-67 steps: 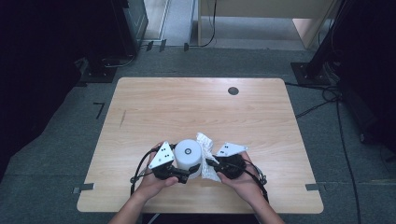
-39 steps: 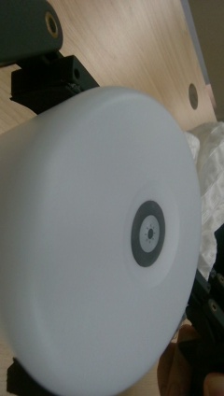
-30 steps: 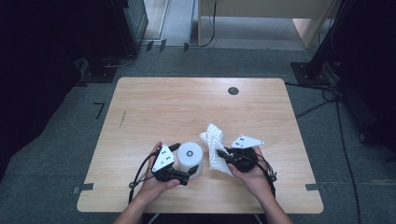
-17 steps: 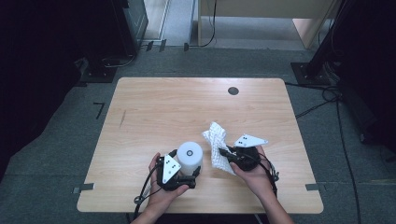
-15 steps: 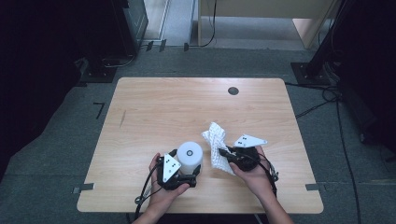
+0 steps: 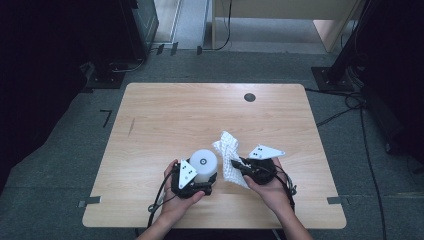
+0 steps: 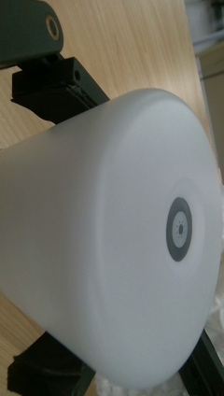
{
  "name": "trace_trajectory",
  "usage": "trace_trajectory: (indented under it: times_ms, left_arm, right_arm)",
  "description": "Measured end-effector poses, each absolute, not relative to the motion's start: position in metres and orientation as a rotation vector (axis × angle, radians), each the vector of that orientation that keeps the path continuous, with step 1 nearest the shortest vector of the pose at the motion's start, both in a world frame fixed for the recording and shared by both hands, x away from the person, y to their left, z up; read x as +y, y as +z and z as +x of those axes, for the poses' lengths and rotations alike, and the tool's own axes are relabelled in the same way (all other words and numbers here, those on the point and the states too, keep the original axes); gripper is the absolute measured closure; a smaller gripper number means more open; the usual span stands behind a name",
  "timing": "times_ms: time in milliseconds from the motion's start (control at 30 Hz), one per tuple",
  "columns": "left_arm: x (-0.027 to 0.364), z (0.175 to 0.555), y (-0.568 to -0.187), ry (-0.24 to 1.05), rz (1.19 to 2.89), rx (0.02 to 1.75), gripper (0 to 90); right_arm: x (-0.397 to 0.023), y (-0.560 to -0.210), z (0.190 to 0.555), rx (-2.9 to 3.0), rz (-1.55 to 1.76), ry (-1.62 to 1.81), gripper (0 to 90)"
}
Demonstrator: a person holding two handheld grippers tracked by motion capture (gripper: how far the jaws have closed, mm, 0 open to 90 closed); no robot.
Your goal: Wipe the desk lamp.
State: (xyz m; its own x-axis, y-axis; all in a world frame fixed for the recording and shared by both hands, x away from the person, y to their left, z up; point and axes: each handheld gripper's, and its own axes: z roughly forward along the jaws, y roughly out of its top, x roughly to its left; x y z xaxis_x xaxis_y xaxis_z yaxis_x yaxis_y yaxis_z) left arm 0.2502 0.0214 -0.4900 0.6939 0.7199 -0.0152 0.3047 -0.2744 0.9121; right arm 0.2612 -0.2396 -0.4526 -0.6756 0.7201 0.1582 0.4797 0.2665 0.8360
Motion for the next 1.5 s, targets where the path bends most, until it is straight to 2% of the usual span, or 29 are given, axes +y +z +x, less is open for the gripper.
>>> trace_trajectory:
  times_ms: [67,167,367,567,800,1133,1367,1500]
  left_arm:
    - [0.029,0.258,-0.488,0.424,1.88,0.702,8.3]
    - [0.038,0.261,-0.484,0.388,1.88,0.578,8.4]
    - [0.046,0.26,-0.477,0.326,1.861,0.476,8.4]
    - [0.052,0.263,-0.473,0.288,1.822,0.499,8.4]
    - [0.054,0.264,-0.472,0.299,1.82,0.516,8.4]
    - [0.042,0.262,-0.476,0.305,1.86,0.5,8.5]
    - [0.049,0.262,-0.472,0.313,1.826,0.508,8.5]
    - [0.048,0.264,-0.475,0.314,1.836,0.524,8.5]
  right_arm:
    - [-0.24,-0.447,0.259,2.275,1.086,1.41,78.4]
    - [-0.24,-0.432,0.252,2.249,1.014,1.479,78.4]
    - [-0.224,-0.418,0.236,2.231,0.934,1.517,78.5]
    - [-0.202,-0.433,0.231,2.262,0.854,1.349,78.6]
    - [-0.196,-0.466,0.245,2.405,0.931,1.187,78.6]
    - [-0.21,-0.426,0.232,2.239,0.896,1.41,78.7]
    - [-0.203,-0.46,0.246,2.398,0.995,1.268,78.5]
    - [-0.201,-0.468,0.251,2.432,1.027,1.231,78.5]
